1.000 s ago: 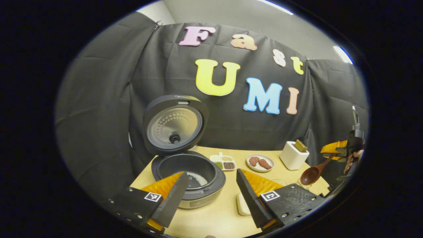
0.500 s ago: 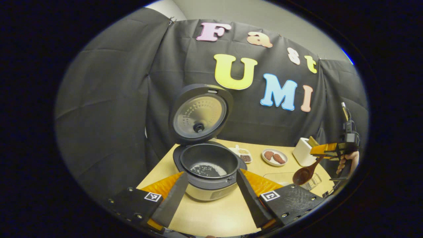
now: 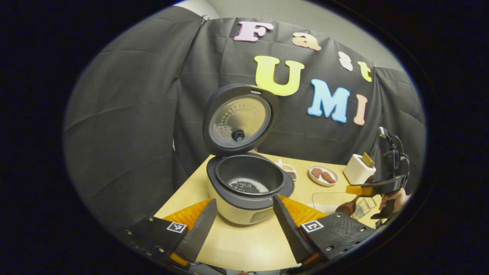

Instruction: Close the left gripper, press the button to open the rice cooker; take a wooden spoon from the chopstick holder with the right hand, scoop a spoonful of rice and pour it into the rice cooker, then put the wooden spoon back into the chopstick holder.

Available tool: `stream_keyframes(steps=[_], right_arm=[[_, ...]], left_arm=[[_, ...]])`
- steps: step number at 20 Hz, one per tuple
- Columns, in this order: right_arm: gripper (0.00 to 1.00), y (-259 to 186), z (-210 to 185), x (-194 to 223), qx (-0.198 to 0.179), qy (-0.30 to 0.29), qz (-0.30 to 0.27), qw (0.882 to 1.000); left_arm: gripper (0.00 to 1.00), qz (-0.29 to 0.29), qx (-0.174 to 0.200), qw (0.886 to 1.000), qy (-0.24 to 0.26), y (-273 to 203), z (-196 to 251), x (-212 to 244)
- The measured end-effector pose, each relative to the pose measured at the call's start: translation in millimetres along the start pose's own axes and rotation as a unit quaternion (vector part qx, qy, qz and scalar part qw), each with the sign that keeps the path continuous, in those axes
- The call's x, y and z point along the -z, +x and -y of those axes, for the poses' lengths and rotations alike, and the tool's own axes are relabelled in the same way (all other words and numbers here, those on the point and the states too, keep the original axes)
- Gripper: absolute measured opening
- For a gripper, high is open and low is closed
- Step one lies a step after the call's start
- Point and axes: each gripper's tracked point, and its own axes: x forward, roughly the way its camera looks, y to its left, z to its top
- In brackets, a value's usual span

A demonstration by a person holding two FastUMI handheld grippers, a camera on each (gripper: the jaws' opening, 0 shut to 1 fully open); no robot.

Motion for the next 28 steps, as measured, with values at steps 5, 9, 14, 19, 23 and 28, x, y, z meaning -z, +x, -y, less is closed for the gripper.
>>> stream_keyframes(steps=[5, 9, 14, 19, 23, 28], right_arm=[[0.26, 10.7, -28.1, 13.7, -0.030, 0.061, -0.031, 0.997], [0.25, 14.7, -41.6, 16.6, -0.037, 0.125, -0.050, 0.990], [0.24, 19.5, -60.8, 18.2, -0.053, 0.171, -0.074, 0.981], [0.25, 17.7, -67.3, 12.1, -0.069, 0.211, -0.082, 0.972], [0.24, 13.3, -60.8, 6.5, -0.077, 0.248, -0.079, 0.963], [0.24, 4.2, -34.2, 5.3, -0.064, 0.286, -0.067, 0.954]], left_arm=[[0.92, 0.004, -0.016, 1.000, -0.005, -4.8, -13.8, 0.1], [0.92, 0.003, -0.029, 0.999, -0.013, -13.8, -24.1, 4.6], [0.93, -0.001, -0.040, 0.999, -0.010, -22.4, -31.3, 12.2], [0.92, 0.000, -0.045, 0.999, -0.007, -25.7, -34.2, 13.1], [0.93, 0.007, -0.045, 0.999, 0.001, -27.5, -30.9, 4.7], [0.92, 0.011, -0.038, 0.999, 0.010, -29.8, -21.8, 0.2]])
